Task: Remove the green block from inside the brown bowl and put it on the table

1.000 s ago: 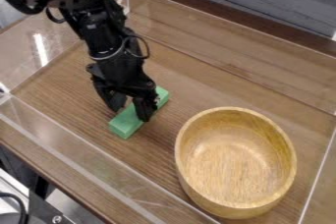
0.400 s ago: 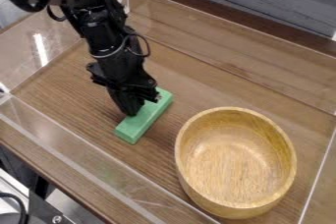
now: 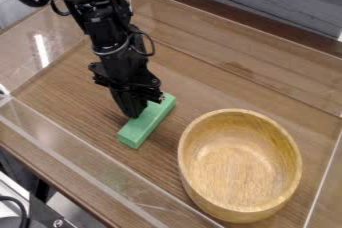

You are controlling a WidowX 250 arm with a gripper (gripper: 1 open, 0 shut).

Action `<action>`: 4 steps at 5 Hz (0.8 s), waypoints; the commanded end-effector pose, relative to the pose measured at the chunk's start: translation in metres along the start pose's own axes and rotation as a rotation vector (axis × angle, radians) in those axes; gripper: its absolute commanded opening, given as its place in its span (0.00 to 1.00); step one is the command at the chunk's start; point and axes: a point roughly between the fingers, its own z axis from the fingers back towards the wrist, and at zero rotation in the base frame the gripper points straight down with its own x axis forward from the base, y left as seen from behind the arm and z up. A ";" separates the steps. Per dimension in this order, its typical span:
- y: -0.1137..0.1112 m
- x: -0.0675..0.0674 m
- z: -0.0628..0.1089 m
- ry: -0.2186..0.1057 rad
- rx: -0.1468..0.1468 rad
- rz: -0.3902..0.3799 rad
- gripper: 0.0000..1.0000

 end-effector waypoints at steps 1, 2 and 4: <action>-0.001 0.013 0.015 -0.048 0.015 -0.016 0.00; -0.002 0.015 0.017 -0.042 0.014 -0.014 0.00; -0.003 0.018 0.019 -0.030 0.009 -0.012 0.00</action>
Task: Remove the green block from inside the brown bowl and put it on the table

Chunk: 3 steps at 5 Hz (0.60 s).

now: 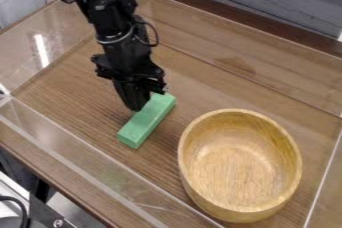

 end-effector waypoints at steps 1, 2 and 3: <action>-0.001 0.012 0.011 -0.042 0.012 -0.019 0.00; -0.002 0.013 0.011 -0.036 0.009 -0.017 0.00; -0.003 0.013 0.011 -0.031 0.005 -0.016 0.00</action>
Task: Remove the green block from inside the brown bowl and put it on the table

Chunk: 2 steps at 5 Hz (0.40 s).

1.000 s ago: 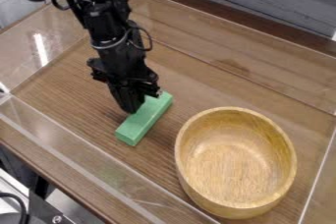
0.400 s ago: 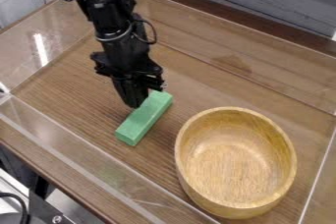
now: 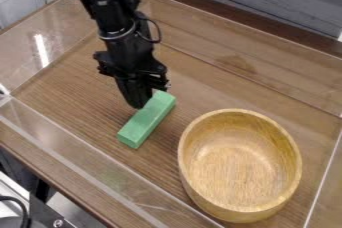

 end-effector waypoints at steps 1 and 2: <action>-0.001 0.012 0.008 -0.039 0.009 -0.015 0.00; -0.002 0.012 0.008 -0.034 0.006 -0.015 0.00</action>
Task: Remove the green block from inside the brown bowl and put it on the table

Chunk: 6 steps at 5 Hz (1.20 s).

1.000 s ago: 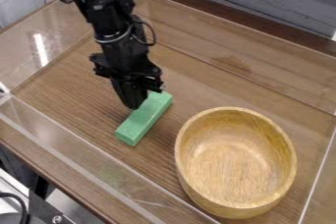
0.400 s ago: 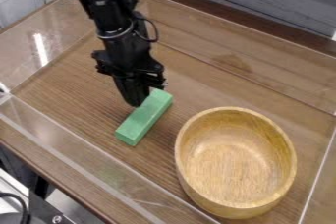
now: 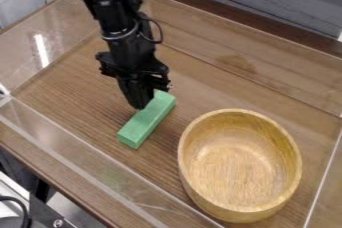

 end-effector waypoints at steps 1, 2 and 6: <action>-0.001 0.012 0.011 -0.043 0.008 -0.014 0.00; -0.002 0.012 0.011 -0.037 0.004 -0.014 0.00; -0.004 0.014 0.014 -0.014 -0.010 -0.024 0.00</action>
